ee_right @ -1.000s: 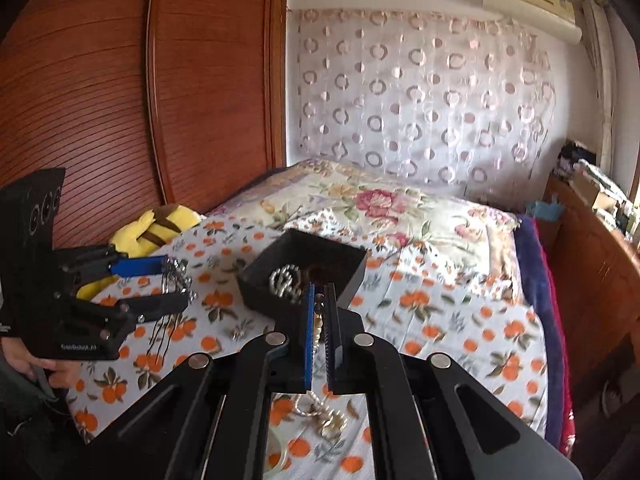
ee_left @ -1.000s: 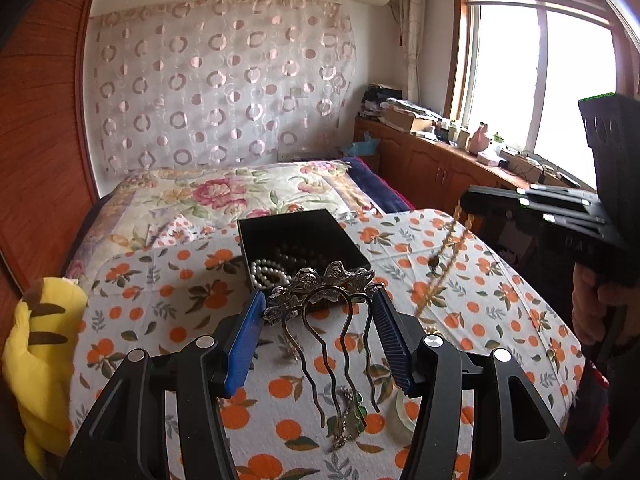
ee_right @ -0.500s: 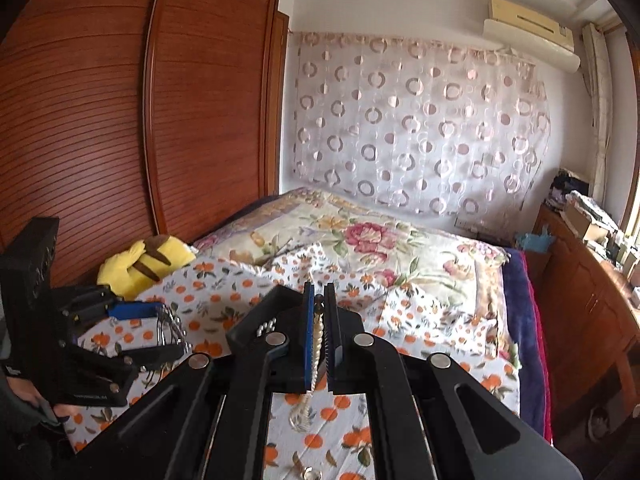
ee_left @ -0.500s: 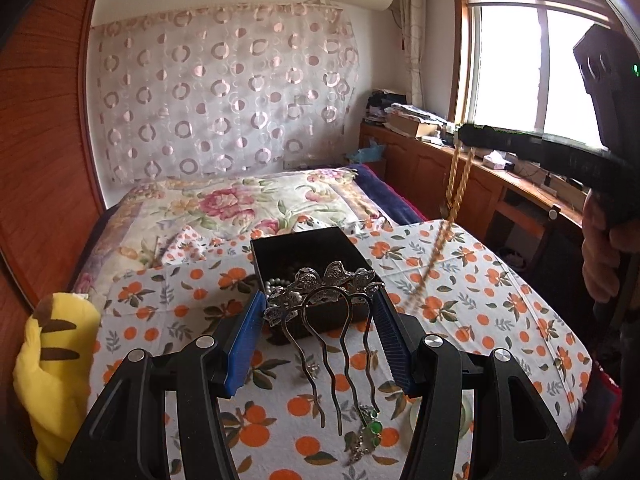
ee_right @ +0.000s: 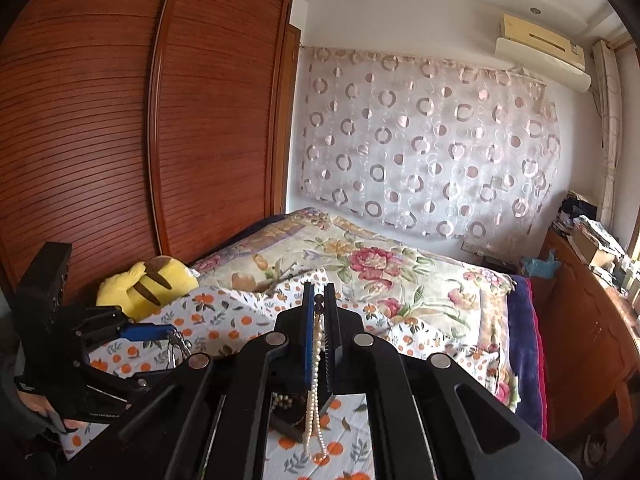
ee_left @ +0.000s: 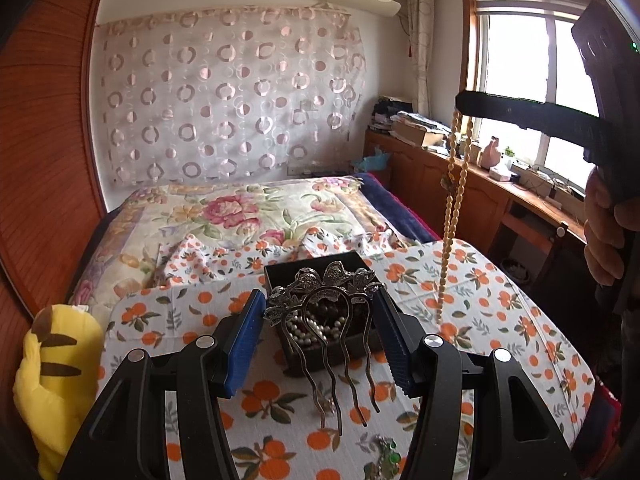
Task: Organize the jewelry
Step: 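Lower hairpins and pearl necklace into the black box and open both grippers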
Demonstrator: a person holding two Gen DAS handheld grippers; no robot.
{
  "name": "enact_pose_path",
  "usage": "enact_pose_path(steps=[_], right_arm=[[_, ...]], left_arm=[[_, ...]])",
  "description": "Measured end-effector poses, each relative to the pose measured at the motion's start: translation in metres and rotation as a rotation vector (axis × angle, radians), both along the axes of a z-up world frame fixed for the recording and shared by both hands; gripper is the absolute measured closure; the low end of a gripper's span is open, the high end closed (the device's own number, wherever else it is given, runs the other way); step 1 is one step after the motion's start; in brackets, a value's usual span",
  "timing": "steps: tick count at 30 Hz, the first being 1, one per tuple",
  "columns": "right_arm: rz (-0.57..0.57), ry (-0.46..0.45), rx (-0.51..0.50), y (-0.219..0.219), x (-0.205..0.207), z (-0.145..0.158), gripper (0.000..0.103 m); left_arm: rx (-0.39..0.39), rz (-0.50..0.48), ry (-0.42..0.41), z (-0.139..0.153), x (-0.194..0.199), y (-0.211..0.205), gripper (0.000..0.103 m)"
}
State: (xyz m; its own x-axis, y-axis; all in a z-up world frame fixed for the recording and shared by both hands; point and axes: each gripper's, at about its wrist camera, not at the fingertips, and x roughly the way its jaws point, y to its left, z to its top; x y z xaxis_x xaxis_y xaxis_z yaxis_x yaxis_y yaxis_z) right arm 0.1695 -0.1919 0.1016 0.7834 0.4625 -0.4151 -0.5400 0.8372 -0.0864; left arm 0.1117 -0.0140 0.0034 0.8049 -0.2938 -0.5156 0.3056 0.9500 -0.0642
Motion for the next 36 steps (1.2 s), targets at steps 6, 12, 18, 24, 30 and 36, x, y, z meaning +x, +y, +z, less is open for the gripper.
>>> enact_pose_path(steps=[6, 12, 18, 24, 30, 36], right_arm=[[0.014, -0.016, 0.015, 0.005, 0.019, 0.008, 0.098], [0.021, 0.034, 0.018, 0.013, 0.048, -0.010, 0.098], [0.034, 0.161, 0.013, 0.018, 0.077, -0.059, 0.097], [0.043, 0.246, 0.014, 0.016, 0.092, -0.095, 0.097], [0.023, 0.258, 0.022, -0.001, 0.094, -0.103, 0.096], [0.002, 0.272, 0.012, -0.016, 0.090, -0.118, 0.096]], left_arm=[[-0.004, 0.006, 0.010, -0.002, 0.021, 0.001, 0.050], [-0.014, 0.010, 0.030, -0.008, 0.037, 0.002, 0.050], [-0.007, 0.012, 0.051, -0.016, 0.054, 0.001, 0.050], [0.003, 0.003, 0.071, -0.022, 0.071, -0.008, 0.050], [0.015, -0.009, 0.085, -0.027, 0.086, -0.018, 0.050], [0.037, -0.012, 0.108, -0.036, 0.103, -0.027, 0.050]])
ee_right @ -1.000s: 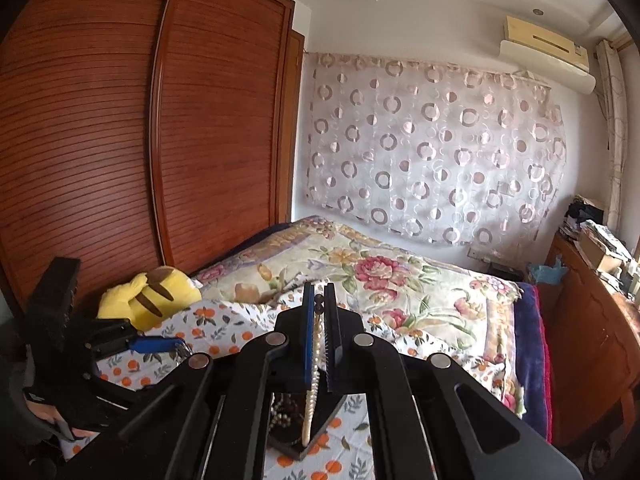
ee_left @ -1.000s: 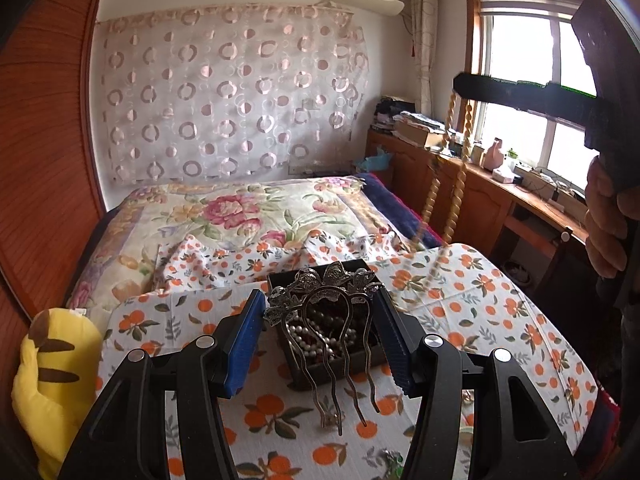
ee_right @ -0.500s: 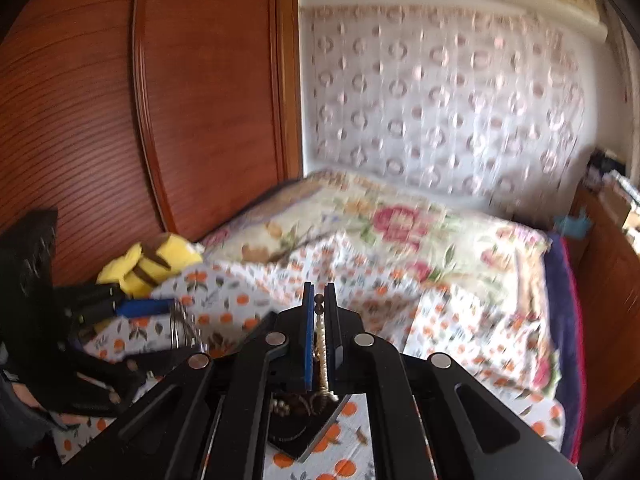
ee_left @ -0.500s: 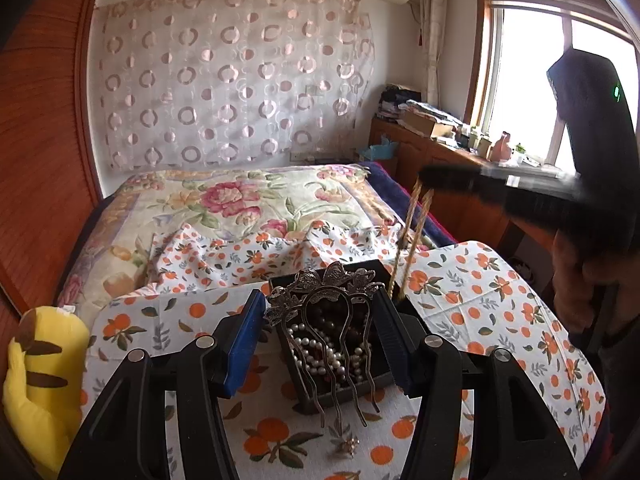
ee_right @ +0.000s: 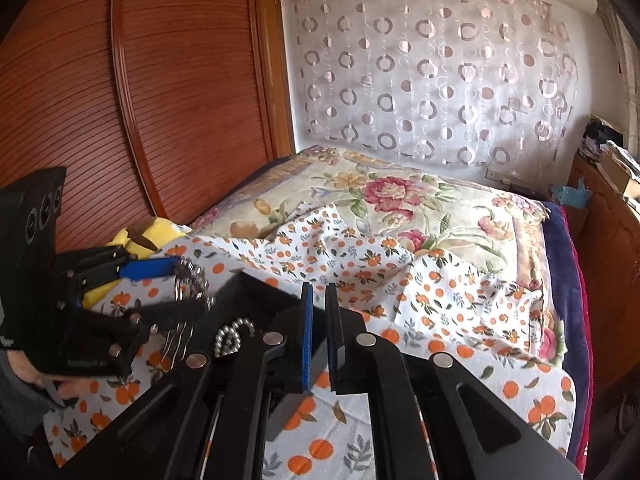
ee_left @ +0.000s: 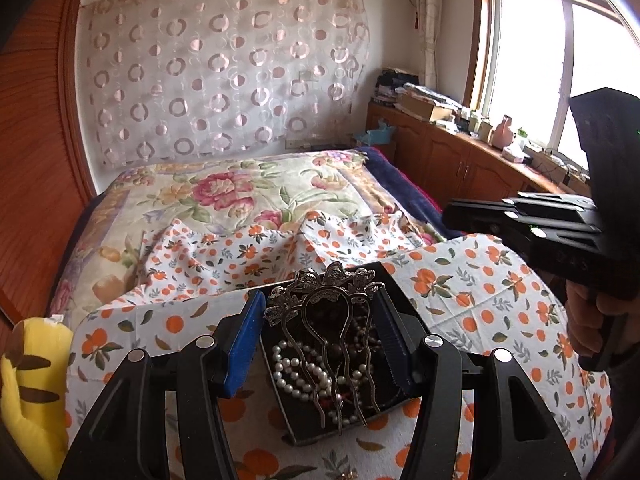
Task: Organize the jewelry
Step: 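Lower hairpins and pearl necklace into the black box and open both grippers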
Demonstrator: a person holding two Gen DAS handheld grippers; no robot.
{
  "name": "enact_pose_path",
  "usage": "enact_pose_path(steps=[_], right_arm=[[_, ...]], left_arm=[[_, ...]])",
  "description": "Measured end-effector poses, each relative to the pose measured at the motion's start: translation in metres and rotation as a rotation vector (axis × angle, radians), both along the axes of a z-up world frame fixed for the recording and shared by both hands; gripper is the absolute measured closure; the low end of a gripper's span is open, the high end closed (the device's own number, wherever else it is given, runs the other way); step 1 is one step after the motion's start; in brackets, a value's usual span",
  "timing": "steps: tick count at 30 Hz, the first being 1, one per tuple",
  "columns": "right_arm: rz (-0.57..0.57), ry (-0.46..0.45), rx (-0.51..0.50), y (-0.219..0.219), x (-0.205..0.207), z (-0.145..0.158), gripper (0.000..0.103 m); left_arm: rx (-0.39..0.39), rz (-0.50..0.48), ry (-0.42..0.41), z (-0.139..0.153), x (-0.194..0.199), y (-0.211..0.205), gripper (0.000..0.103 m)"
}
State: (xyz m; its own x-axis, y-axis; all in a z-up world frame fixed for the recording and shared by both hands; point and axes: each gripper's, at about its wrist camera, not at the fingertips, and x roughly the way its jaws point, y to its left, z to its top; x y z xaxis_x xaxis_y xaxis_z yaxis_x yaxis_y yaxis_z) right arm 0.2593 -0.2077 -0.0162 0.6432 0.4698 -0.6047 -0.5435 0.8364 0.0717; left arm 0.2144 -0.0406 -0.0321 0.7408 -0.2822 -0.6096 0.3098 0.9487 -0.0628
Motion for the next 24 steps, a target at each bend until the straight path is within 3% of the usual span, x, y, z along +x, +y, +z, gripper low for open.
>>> enact_pose_path(steps=[10, 19, 24], right_arm=[[-0.015, 0.020, -0.019, -0.010, -0.010, -0.021, 0.096], [0.000, 0.019, -0.029, -0.005, -0.021, -0.028, 0.096], [-0.003, 0.013, -0.028, -0.004, -0.029, -0.031, 0.096]], left_arm=[[0.032, -0.010, 0.053, -0.023, 0.011, -0.010, 0.050], [0.029, -0.025, 0.062, -0.027, 0.010, -0.013, 0.050], [0.020, -0.034, 0.037, -0.021, 0.004, -0.013, 0.040]])
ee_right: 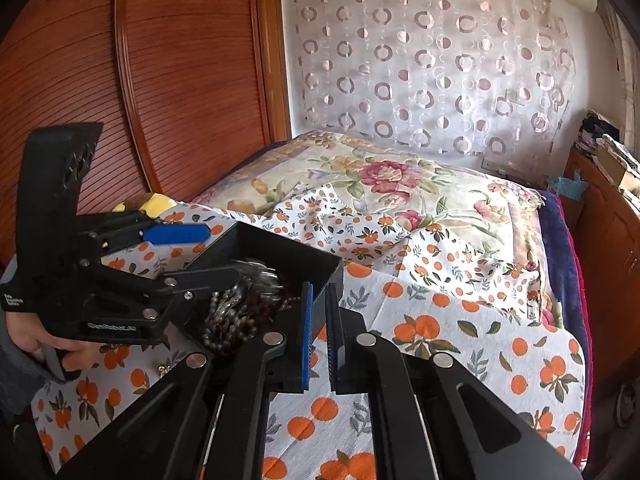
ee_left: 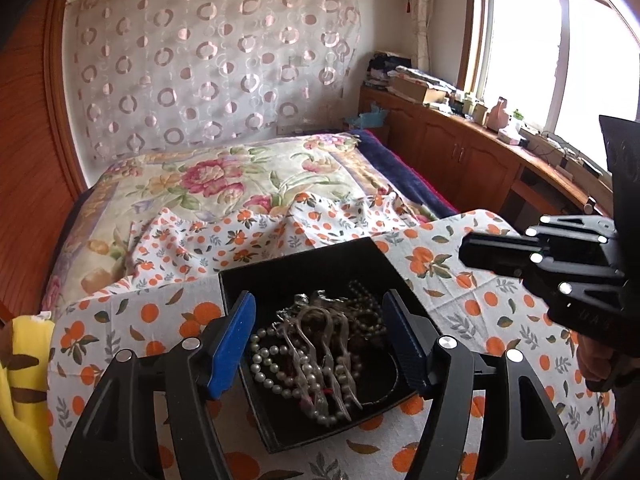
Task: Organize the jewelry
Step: 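Lower hairpins and pearl necklace into the black box and open both grippers, then move the left gripper to the green pendant earring while the right reaches the jade bangle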
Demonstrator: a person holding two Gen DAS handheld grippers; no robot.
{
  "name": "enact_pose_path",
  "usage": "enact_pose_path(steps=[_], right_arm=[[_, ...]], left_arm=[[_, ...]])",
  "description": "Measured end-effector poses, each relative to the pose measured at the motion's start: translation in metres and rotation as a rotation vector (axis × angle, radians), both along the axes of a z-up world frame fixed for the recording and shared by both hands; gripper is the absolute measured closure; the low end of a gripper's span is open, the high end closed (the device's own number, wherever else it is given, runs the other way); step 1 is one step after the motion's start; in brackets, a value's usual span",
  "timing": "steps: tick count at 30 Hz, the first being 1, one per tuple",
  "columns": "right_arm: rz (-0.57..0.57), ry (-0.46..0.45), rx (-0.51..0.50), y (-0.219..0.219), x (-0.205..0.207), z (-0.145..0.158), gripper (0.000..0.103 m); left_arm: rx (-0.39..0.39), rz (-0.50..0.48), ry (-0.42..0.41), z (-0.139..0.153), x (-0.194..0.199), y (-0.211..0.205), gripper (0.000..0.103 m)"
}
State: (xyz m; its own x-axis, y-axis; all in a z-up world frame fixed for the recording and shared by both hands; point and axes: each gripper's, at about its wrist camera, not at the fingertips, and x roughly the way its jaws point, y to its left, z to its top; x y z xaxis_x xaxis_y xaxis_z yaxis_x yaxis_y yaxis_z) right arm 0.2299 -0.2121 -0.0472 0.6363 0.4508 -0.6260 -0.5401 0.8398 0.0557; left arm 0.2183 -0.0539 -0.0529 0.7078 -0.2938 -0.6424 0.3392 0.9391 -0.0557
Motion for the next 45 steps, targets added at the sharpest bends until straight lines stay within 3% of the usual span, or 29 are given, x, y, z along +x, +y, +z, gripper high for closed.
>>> enact_pose_path(steps=[10, 22, 23, 25, 27, 39, 43, 45], right_arm=[[-0.022, 0.016, 0.022, -0.008, -0.045, -0.013, 0.096], [-0.020, 0.056, -0.009, 0.001, -0.106, -0.036, 0.095], [-0.016, 0.061, -0.017, 0.003, -0.111, -0.039, 0.094], [-0.012, 0.072, -0.031, 0.004, -0.119, -0.045, 0.076], [-0.006, 0.087, -0.044, 0.006, -0.127, -0.052, 0.072], [0.022, 0.180, -0.120, 0.006, -0.155, -0.083, 0.072], [0.033, 0.186, -0.159, 0.005, -0.154, -0.088, 0.092], [0.027, 0.189, -0.161, 0.001, -0.153, -0.088, 0.094]], left_arm=[[-0.015, 0.009, -0.017, 0.007, -0.048, 0.019, 0.040], [-0.011, 0.015, 0.013, -0.012, -0.115, 0.038, 0.040], [-0.011, 0.014, 0.016, -0.014, -0.119, 0.038, 0.040], [-0.013, 0.013, 0.022, -0.019, -0.129, 0.039, 0.040], [-0.014, 0.013, 0.030, -0.022, -0.136, 0.040, 0.040], [-0.017, -0.015, 0.057, -0.038, -0.170, 0.035, 0.039], [-0.007, -0.028, 0.076, -0.046, -0.173, 0.029, 0.039], [-0.003, -0.035, 0.084, -0.049, -0.174, 0.025, 0.039]])
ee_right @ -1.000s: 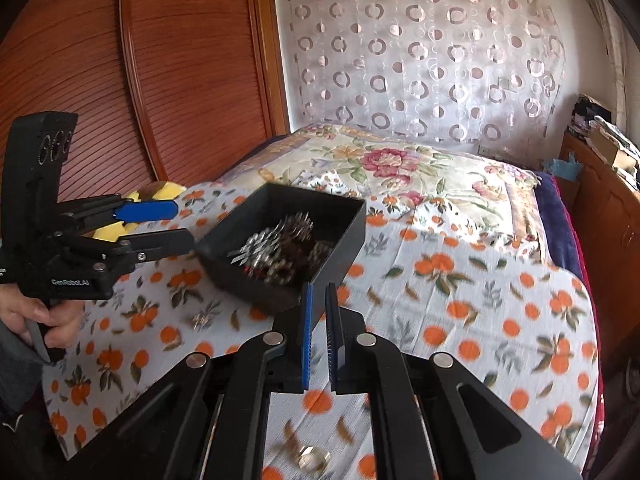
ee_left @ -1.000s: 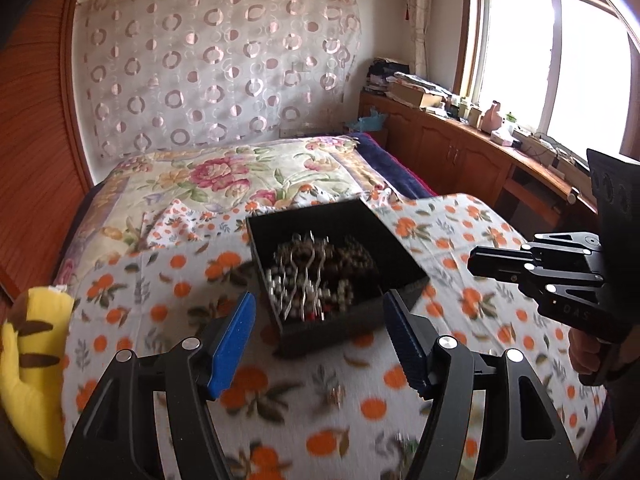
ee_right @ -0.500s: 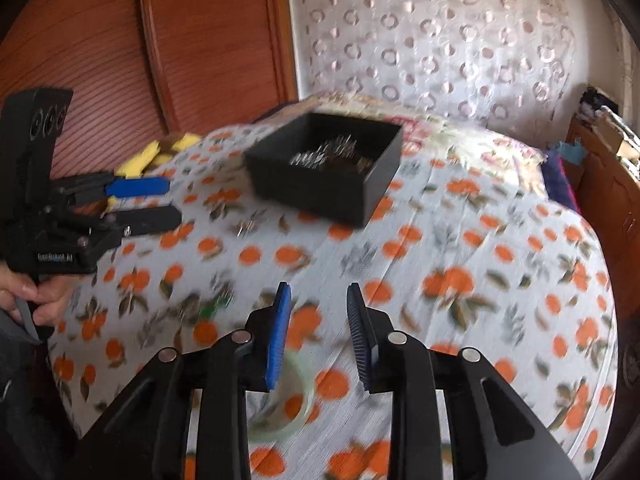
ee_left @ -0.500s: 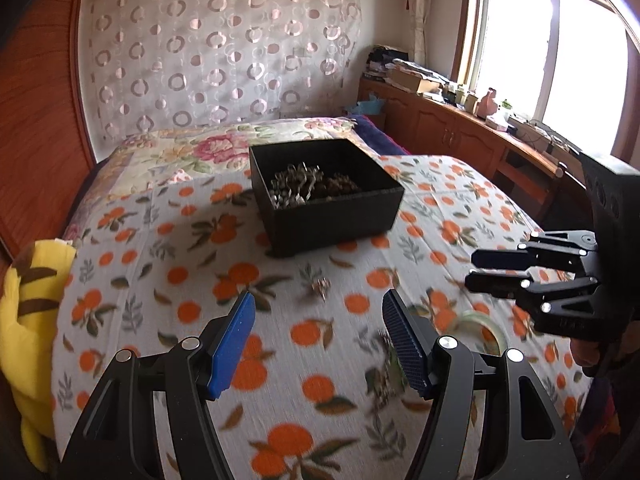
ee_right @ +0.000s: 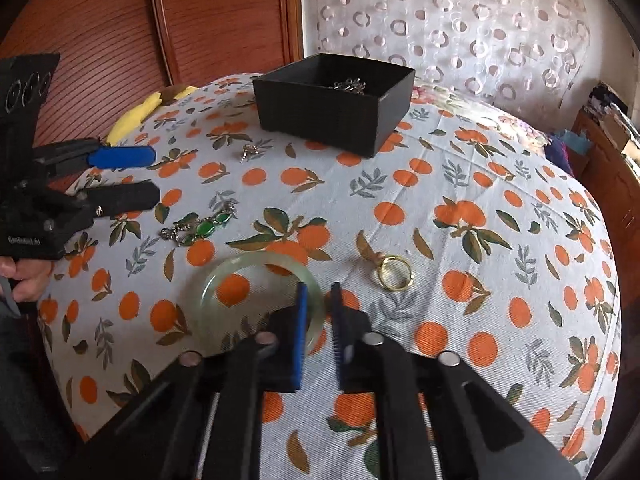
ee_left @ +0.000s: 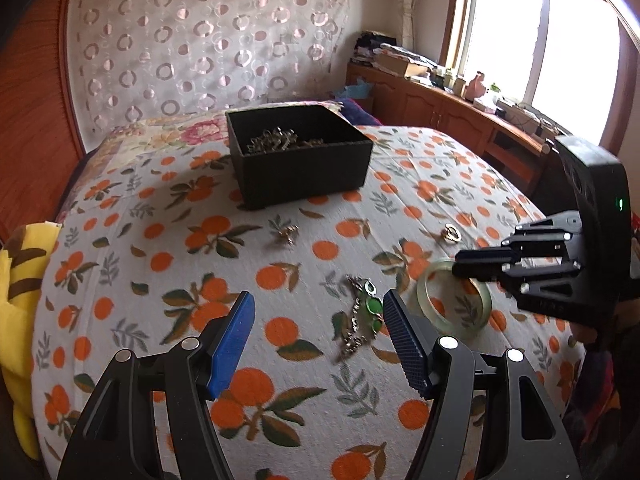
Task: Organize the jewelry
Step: 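Move the left gripper to the green pendant earring while the right reaches the jade bangle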
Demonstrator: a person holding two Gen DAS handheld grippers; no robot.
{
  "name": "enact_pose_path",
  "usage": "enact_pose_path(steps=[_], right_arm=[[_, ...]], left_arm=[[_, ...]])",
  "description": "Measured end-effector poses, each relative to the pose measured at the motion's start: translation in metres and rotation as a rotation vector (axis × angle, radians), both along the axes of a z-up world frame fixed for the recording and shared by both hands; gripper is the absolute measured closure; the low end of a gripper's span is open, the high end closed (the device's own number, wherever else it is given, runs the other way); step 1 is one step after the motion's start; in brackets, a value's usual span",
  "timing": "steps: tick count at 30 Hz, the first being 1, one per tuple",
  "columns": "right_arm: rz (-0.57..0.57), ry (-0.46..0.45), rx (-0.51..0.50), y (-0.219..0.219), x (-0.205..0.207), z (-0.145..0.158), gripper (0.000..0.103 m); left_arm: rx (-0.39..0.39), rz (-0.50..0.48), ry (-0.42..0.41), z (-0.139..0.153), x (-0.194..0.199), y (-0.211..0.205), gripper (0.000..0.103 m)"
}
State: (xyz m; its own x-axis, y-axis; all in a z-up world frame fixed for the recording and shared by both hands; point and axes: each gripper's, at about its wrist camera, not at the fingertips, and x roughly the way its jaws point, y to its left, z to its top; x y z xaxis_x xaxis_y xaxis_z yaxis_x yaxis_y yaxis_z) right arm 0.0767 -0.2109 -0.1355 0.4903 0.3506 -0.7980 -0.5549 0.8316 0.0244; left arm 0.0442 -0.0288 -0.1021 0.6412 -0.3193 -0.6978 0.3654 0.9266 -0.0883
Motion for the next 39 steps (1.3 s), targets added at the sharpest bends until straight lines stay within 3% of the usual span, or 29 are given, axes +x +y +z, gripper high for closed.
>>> enact_pose_path(steps=[4, 12, 21, 31, 33, 39], right_arm=[[-0.016, -0.008, 0.005, -0.006, -0.001, -0.001, 0.094], [-0.017, -0.027, 0.031, -0.010, -0.004, -0.002, 0.094], [-0.019, -0.028, 0.035, -0.012, -0.003, -0.001, 0.094], [-0.020, -0.035, 0.027, -0.009, -0.004, -0.002, 0.094], [-0.021, -0.035, 0.027, -0.009, -0.004, -0.002, 0.094], [-0.027, -0.031, 0.034, -0.010, -0.004, -0.003, 0.094]], left_arm=[[0.009, -0.029, 0.010, -0.005, -0.002, -0.012, 0.045], [0.015, -0.105, 0.055, -0.010, -0.001, -0.034, 0.081], [0.064, -0.097, 0.088, -0.020, 0.005, -0.044, 0.085], [0.153, -0.091, 0.044, -0.023, 0.008, -0.059, 0.085], [0.156, -0.093, 0.037, -0.023, 0.007, -0.058, 0.093], [0.141, -0.068, 0.027, -0.020, 0.003, -0.052, 0.093]])
